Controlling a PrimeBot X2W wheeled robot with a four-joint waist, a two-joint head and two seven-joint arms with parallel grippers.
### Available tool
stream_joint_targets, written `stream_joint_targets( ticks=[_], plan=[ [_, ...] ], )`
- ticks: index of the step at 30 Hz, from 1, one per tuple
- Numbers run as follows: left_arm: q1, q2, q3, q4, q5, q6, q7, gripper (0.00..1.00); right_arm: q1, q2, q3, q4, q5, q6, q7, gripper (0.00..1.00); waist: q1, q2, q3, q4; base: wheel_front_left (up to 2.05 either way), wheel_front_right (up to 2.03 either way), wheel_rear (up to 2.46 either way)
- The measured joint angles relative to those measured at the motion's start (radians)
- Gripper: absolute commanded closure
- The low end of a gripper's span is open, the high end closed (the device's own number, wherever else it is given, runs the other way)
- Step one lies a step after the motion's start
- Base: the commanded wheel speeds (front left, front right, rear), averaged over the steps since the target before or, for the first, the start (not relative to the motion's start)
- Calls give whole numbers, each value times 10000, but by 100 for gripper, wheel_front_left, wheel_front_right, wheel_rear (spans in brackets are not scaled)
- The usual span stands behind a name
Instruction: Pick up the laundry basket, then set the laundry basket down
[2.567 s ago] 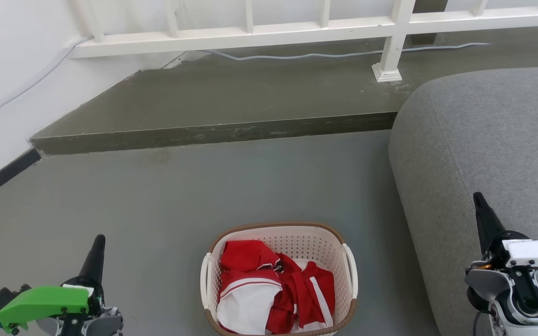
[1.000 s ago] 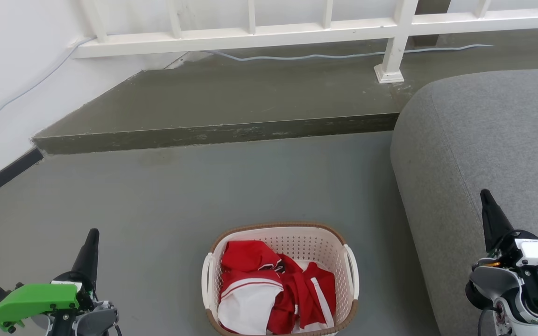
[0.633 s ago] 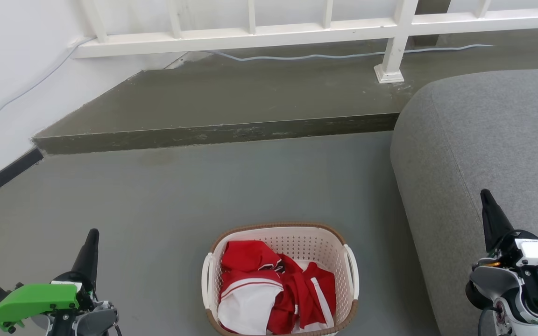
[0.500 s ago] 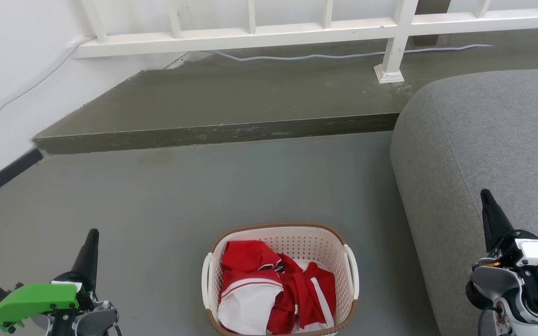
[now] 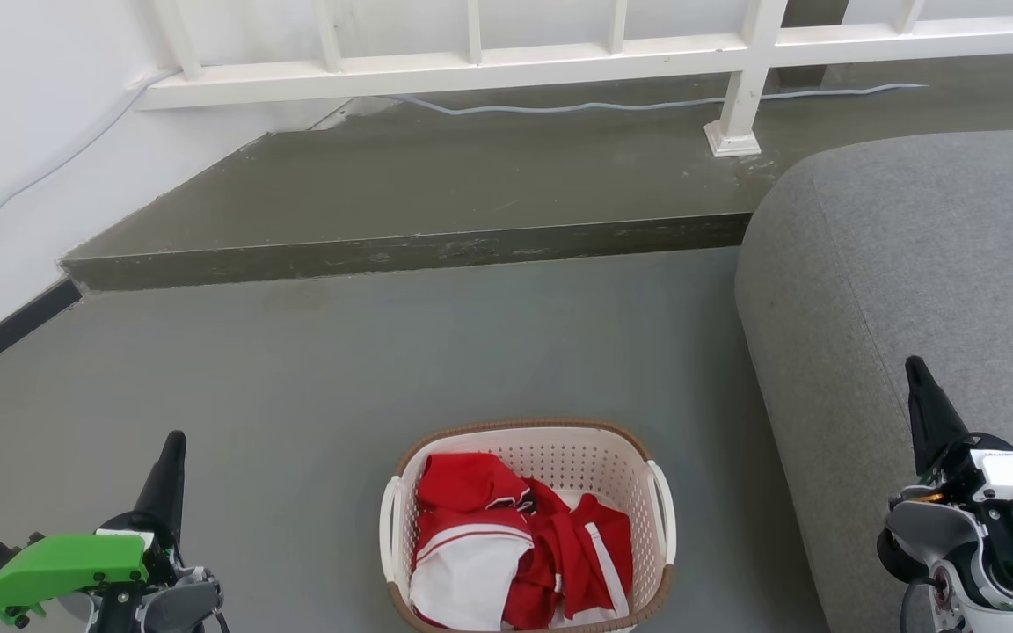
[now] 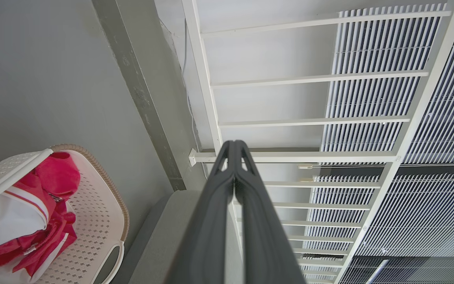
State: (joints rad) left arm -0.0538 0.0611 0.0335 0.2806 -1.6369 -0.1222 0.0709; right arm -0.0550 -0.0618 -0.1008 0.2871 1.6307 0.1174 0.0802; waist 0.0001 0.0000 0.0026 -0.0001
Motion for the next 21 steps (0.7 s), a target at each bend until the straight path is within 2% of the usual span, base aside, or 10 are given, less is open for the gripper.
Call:
stream_joint_targets(
  ticks=[21],
  plan=[
    [-3,-2,15,-4,0,0,0,100,0,4,-13,-12,0,4,8,100,0,0,2,1,0,0,0]
  ],
)
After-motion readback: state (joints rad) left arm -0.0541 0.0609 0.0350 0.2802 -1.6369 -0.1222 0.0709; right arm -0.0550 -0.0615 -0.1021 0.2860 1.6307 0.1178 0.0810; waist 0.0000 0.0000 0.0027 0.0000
